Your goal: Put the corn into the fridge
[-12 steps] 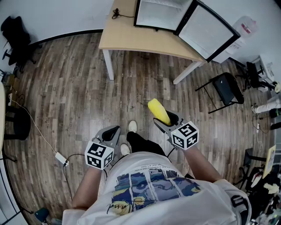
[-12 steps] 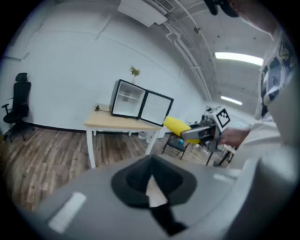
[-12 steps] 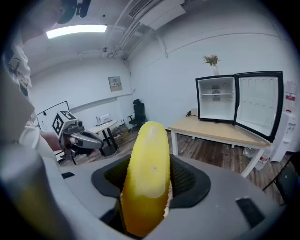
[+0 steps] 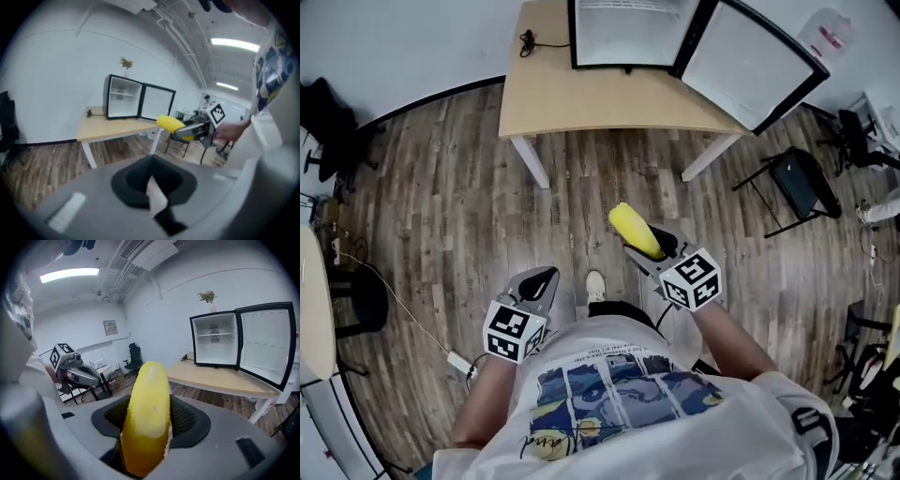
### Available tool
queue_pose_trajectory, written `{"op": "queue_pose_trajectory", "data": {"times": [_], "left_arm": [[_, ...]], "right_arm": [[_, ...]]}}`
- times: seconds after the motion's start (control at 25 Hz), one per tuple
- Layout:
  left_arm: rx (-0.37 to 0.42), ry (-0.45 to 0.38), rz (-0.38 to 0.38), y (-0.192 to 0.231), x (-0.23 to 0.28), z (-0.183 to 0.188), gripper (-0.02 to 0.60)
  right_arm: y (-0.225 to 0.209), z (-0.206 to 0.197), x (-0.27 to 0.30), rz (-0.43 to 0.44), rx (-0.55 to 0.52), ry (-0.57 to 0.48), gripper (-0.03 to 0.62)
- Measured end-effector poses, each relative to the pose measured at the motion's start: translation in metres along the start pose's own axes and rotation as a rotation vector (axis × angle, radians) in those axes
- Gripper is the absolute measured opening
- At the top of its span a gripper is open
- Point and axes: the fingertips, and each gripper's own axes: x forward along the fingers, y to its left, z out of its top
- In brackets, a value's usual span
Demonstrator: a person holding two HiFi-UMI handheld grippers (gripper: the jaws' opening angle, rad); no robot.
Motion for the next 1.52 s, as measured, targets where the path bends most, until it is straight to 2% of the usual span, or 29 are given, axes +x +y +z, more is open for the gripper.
{"op": "queue_pose_trajectory", "data": {"times": [0.2,0.36,0.56,0.8,1.16,1.4,1.52], "left_arm": [[0.040,-0.040,0.015,0.034,0.029,0.049,0.009],[0.040,-0.033,0.021,0.060,0.040,0.062,0.009],[0.024,-0.026,-0.032,0.091,0.064,0.069,0.009],[0.050,-0.054,-0.139,0.141,0.096,0.097,0.009],[0.153,-0.058,-0.277,0.250,0.119,0.161,0.009],[0.185,-0.024,-0.335,0.305,0.129,0.162,0.009],[0.183,-0.002,-0.348,0.316,0.137,0.161,0.009]], "right_arm": [[-0.029,0.017,0.034,0.019,-0.014,0.012,0.247],[-0.045,0.021,0.052,0.006,0.017,0.014,0.247],[-0.073,0.035,0.080,-0.051,0.045,0.018,0.247],[-0.107,0.063,0.112,-0.171,0.089,0.017,0.247],[-0.157,0.124,0.171,-0.369,0.180,0.000,0.247],[-0.193,0.142,0.195,-0.498,0.241,-0.015,0.247],[-0.213,0.144,0.201,-0.537,0.268,-0.011,0.247]]}}
